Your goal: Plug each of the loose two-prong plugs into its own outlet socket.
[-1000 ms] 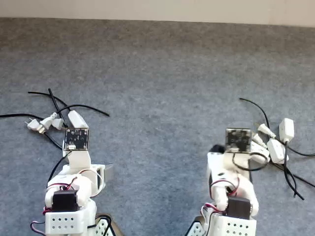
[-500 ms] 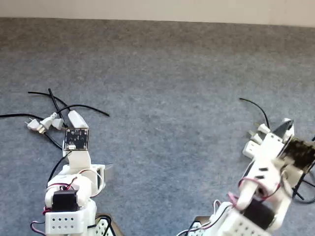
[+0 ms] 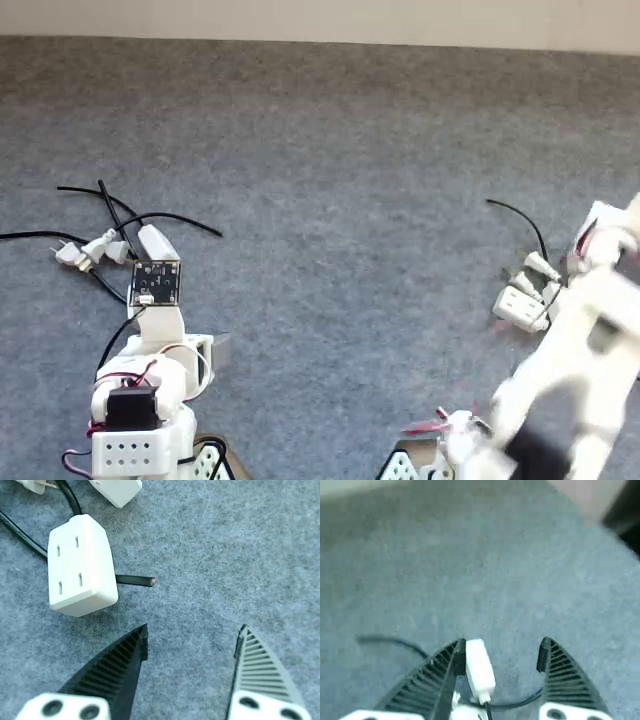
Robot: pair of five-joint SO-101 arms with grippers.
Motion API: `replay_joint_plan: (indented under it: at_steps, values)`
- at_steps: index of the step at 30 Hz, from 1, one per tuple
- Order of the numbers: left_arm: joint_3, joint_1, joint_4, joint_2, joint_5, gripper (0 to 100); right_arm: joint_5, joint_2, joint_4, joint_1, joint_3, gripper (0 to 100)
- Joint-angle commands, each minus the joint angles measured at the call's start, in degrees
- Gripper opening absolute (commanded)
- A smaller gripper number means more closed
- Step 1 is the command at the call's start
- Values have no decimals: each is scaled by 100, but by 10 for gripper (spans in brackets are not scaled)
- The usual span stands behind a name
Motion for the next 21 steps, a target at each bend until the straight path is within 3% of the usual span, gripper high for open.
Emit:
replay_joint_plan:
  at_steps: [1,6,16,21]
  values:
    - [110,-40,-88,48,18,284,686,1596,1068,40,-1736,234]
    - [110,-40,-88,48,18,284,791,3398,2273,4,-3547,234]
    - [110,-40,-88,48,18,284,791,5965,3187,189,-5947,232]
    - [110,-40,-88,48,18,284,782,6404,4110,-66,-7187,70]
